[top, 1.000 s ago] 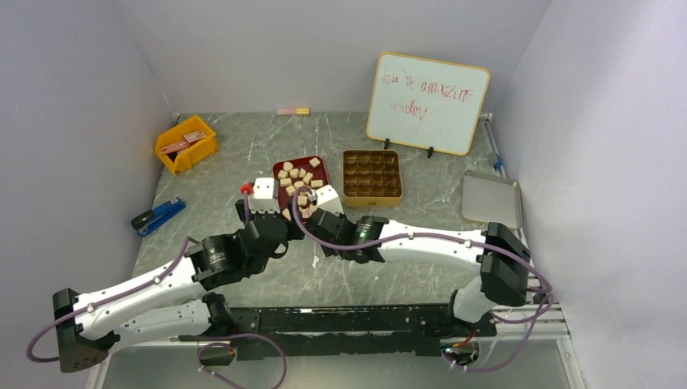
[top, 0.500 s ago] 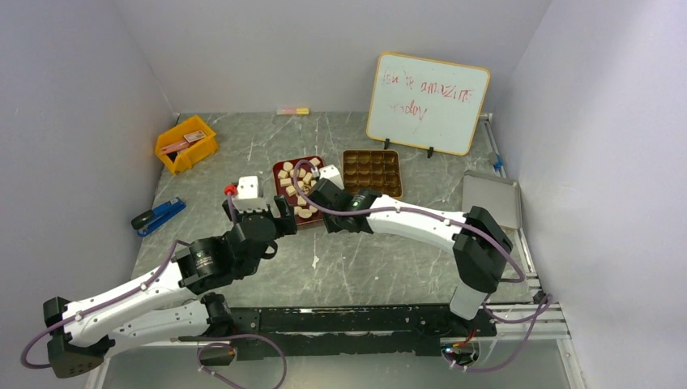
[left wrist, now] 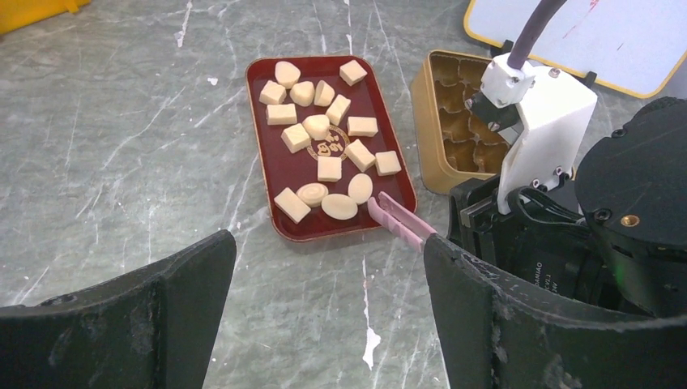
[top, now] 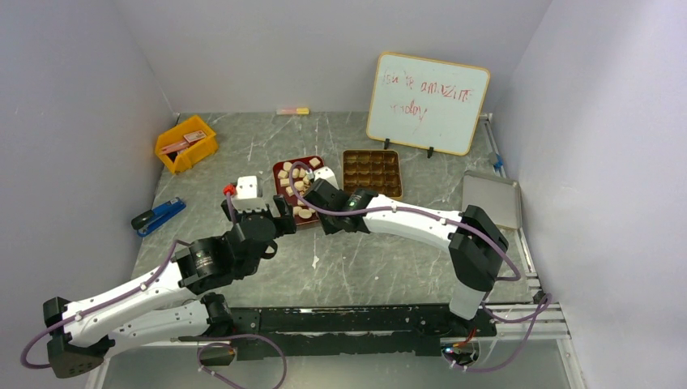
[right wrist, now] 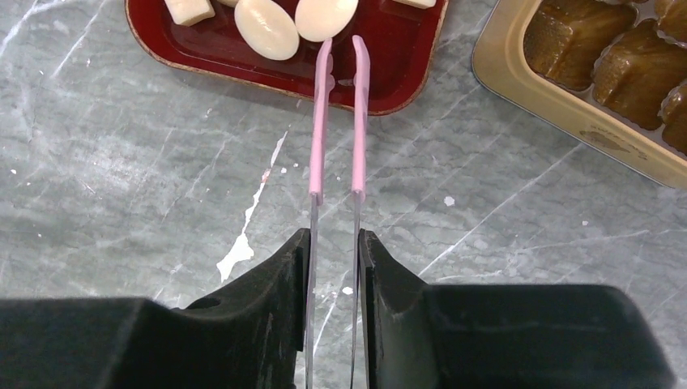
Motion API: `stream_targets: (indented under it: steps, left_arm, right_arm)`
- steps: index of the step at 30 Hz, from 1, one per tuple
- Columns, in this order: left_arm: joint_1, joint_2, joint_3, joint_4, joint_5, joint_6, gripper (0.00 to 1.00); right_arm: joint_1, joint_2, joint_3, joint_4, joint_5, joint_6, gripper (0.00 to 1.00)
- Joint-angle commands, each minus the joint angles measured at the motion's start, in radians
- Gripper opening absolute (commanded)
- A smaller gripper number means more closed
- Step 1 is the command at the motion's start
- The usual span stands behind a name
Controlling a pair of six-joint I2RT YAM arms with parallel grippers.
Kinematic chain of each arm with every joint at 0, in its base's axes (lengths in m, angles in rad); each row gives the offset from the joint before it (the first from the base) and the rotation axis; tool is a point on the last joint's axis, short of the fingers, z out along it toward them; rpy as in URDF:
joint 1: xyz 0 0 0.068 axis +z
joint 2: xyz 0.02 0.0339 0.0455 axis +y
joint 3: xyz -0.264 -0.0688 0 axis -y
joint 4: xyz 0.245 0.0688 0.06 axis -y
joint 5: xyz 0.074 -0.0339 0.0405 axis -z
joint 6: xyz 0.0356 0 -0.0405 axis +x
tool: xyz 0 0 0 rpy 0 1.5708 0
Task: Pack the chocolate
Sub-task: Pick up the fake chocolate from the plate.
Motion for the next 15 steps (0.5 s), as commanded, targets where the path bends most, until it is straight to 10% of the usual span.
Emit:
stream_targets:
  steps: [1, 15]
  left_arm:
    - [-0.005, -0.006, 0.031, -0.002, -0.033, 0.001, 0.91]
    - [-0.005, -0.013, 0.019, -0.006, -0.04, -0.004, 0.91]
  right_arm:
    - [0.001, -0.005, 0.035, 0.022, -0.011, -0.019, 0.3]
    - [0.0, 0.048, 0.047, 0.052, -0.026, -0.035, 0.41]
